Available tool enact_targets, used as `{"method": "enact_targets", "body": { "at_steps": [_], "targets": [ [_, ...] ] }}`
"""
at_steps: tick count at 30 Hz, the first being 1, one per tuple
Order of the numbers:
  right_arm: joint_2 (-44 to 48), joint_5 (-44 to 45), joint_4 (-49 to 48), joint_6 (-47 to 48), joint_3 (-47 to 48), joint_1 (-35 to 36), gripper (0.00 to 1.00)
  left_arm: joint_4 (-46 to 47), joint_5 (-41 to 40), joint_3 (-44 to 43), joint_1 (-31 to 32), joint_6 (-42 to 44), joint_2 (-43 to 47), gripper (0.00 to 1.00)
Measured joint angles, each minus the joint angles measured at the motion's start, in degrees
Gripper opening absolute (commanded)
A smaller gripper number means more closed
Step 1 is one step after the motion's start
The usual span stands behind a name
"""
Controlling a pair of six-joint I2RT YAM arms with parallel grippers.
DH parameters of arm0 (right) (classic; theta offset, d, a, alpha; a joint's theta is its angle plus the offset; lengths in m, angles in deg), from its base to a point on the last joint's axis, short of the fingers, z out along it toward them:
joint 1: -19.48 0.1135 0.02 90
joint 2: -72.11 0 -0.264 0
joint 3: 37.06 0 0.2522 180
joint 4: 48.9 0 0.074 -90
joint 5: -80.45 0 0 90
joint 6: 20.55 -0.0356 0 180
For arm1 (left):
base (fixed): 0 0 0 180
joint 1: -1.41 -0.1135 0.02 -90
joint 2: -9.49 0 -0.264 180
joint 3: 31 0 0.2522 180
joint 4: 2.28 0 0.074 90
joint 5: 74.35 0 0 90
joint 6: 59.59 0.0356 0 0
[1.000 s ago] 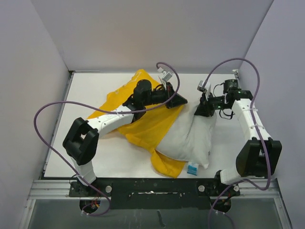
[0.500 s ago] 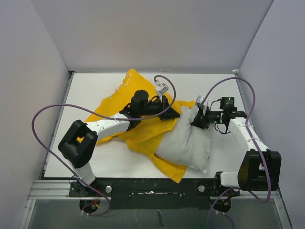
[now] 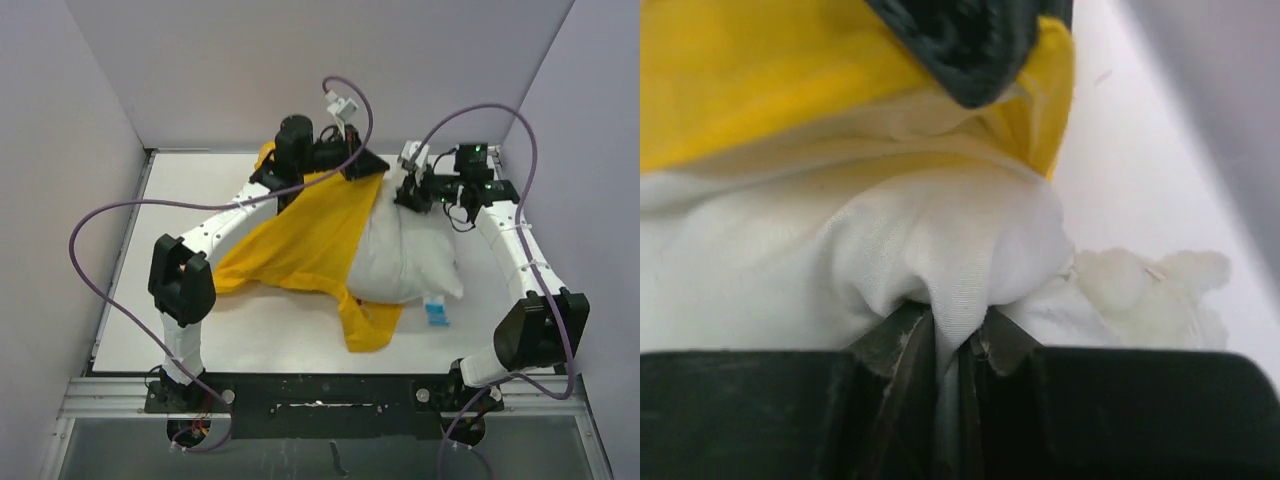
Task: Put the pillow into the pillowcase
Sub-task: Stuff the pillow into the pillowcase.
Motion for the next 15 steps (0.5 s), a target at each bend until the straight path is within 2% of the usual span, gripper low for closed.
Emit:
{"method": "enact_targets", "body": {
  "at_steps": [4, 7, 9, 12, 15],
  "targets": [
    [-0.09, 1.33, -5.66, -2.25, 13.94, -1.18, 0.0, -10.43, 1.09, -23.8, -2.8, 2.03, -7.02, 0.0],
    [3.5, 0.09, -9.99, -2.43, 16.31, -1.86, 0.0, -11.19, 2.49, -27.85, -2.36, 3.19, -6.21, 0.0],
    [7.08, -1.38, -11.76, -0.55, 13.25, -1.77, 0.05, -8.46, 2.64, -21.11, -0.76, 4.74, -2.08, 0.0],
    [12.68, -3.82, -11.21, 5.05, 1.68, -1.31, 0.09, -3.93, 1.46, -2.64, 3.04, 7.76, 6.12, 0.0],
    [12.74, -4.0, -7.54, 11.23, -9.46, -1.05, 0.1, 2.6, -0.48, 15.47, 6.93, 9.18, 10.05, 0.0]
  ]
}}
